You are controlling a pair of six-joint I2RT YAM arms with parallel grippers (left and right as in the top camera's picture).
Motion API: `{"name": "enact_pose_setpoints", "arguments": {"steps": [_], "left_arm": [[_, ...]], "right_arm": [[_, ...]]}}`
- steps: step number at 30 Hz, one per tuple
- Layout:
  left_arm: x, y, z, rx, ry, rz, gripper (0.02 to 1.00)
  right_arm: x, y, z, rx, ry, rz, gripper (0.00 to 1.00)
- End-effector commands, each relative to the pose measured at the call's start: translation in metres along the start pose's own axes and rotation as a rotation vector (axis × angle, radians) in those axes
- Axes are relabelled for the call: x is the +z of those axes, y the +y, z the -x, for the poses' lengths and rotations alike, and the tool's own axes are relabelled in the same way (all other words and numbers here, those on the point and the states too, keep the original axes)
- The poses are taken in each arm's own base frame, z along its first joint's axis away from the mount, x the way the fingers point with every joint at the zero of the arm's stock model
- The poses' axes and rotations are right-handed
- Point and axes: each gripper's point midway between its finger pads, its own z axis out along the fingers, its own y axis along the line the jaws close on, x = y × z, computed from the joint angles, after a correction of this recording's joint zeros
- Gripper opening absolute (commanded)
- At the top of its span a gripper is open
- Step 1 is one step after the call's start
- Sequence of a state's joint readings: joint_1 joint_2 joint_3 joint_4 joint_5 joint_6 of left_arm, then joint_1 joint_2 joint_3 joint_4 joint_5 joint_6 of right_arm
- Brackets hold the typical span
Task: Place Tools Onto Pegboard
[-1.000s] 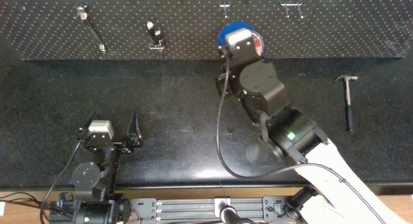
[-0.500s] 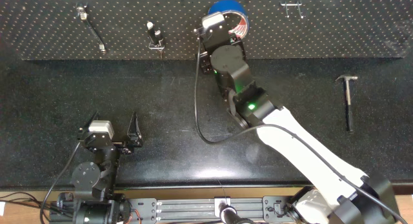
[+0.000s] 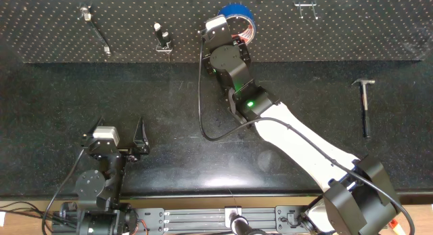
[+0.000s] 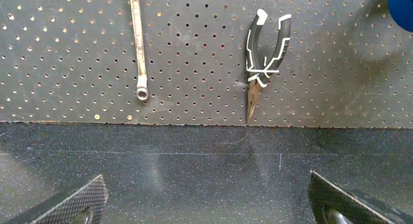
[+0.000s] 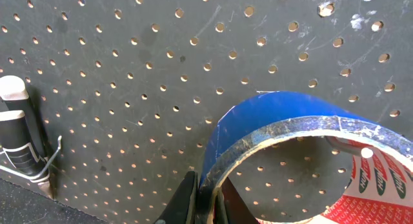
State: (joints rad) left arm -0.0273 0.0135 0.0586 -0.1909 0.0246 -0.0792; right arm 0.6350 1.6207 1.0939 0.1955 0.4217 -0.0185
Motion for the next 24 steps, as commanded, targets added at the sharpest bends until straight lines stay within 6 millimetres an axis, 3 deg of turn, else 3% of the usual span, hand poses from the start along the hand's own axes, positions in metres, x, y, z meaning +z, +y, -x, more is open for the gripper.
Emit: {"name": "enact_pose_setpoints", "arguments": {"steps": [1, 4, 6, 10, 13, 14, 19, 24], "left_arm": [[0.000, 0.000, 0.000, 0.008, -0.006, -0.003, 0.996], [0.000, 0.000, 0.000, 0.008, -0.006, -0.003, 0.993], [0.000, 0.000, 0.000, 0.008, -0.005, -0.003, 0.996], [0.000, 0.000, 0.000, 0.008, -0.006, -0.003, 0.996], [0.000, 0.000, 0.000, 0.008, -0.005, -0.003, 0.996], [0.000, 0.000, 0.000, 0.008, -0.006, -0.003, 0.996], [0.000, 0.000, 0.000, 0.008, -0.006, -0.003, 0.998], [0.000, 0.000, 0.000, 0.008, -0.006, -0.003, 0.996]], "right_arm": [[0.003, -0.002, 0.001, -0.009, 0.001, -0.017, 0.080], [0.003, -0.002, 0.001, -0.009, 0.001, -0.016, 0.112], [0.003, -0.002, 0.001, -0.008, -0.002, -0.017, 0.259], [0.003, 0.005, 0.003, -0.005, -0.010, 0.025, 0.400], [0.002, 0.010, 0.005, -0.004, -0.015, 0.056, 0.820], [0.000, 0.011, 0.007, -0.004, -0.019, 0.067, 0.884], [-0.036, 0.001, 0.036, 0.008, -0.054, 0.114, 0.923], [-0.088, -0.040, 0.060, 0.025, -0.070, 0.080, 0.928]]}}
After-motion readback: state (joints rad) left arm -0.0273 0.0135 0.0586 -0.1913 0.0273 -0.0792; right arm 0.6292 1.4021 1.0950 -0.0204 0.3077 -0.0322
